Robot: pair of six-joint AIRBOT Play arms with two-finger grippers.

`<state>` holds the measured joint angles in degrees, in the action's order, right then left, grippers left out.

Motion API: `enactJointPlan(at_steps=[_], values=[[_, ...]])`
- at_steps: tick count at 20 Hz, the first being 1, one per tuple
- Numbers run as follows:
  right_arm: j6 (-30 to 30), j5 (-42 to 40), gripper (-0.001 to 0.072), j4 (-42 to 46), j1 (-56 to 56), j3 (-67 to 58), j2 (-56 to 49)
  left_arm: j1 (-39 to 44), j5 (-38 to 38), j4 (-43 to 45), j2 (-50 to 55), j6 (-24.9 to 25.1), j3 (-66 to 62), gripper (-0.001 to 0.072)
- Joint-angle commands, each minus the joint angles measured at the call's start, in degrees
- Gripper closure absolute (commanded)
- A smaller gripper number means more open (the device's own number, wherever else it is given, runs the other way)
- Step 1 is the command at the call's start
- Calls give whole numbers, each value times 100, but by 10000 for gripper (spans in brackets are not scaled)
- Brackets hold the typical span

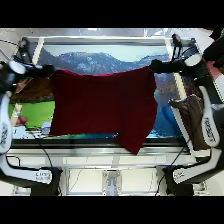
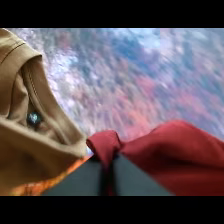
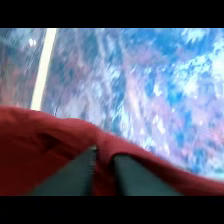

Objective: Fold the shirts.

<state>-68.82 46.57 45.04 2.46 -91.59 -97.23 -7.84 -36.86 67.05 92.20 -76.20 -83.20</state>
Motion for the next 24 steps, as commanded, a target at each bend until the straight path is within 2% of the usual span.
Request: enactJointPlan(at_steps=[1, 3, 5, 8, 10, 11, 12, 13, 15, 17, 18, 19, 21, 24], values=[[103, -1375, 210, -1025, 0, -9, -610, 129, 992, -20, 586, -354, -33, 6], [101, -1043, 211, -1025, 144, -424, -483, -63, 813, -7, 343, -354, -227, 6], [98, -44, 216, -654, 514, -1156, -201, -468, 590, -17, -306, -356, -260, 8], [-356, 2218, 278, 1071, 1327, -1834, 616, -1504, -1023, 313, -1379, -358, -201, 13], [-413, 3681, 278, 2127, 1910, -1635, 1325, -2398, -1790, 468, -2061, -584, 350, 13], [-350, 4179, 278, 2153, 2175, -1325, 1635, -2848, -1956, 400, -2463, -804, 946, 13], [-234, 4336, 278, 2026, 2426, -745, 2017, -3237, -1884, 225, -2900, -942, 1755, 13], [-170, 4096, 278, 1805, 2625, 11, 2435, -3534, -1862, -94, -3292, -957, 2570, 13], [-50, 2988, 277, 1248, 2830, 2076, 3353, -3982, -1910, -1106, -3976, -938, 4212, 14], [-57, 1759, 276, 586, 2815, 4181, 4089, -4135, -1888, -1860, -4336, -695, 5449, 14], [-55, 1349, 276, -20, 2815, 5147, 4317, -4129, -1912, -2092, -4354, -693, 5914, 14], [-31, 1231, 276, -485, 2815, 5731, 4371, -4124, -1965, -2310, -4288, -686, 6190, 14], [634, 1471, 276, -1410, 2815, 6513, 4260, -4127, -2002, -2719, -3976, -380, 6511, 13], [1163, 1672, 276, -2020, 2815, 6712, 3995, -4124, -2127, -3587, -3281, 267, 6520, 18]])
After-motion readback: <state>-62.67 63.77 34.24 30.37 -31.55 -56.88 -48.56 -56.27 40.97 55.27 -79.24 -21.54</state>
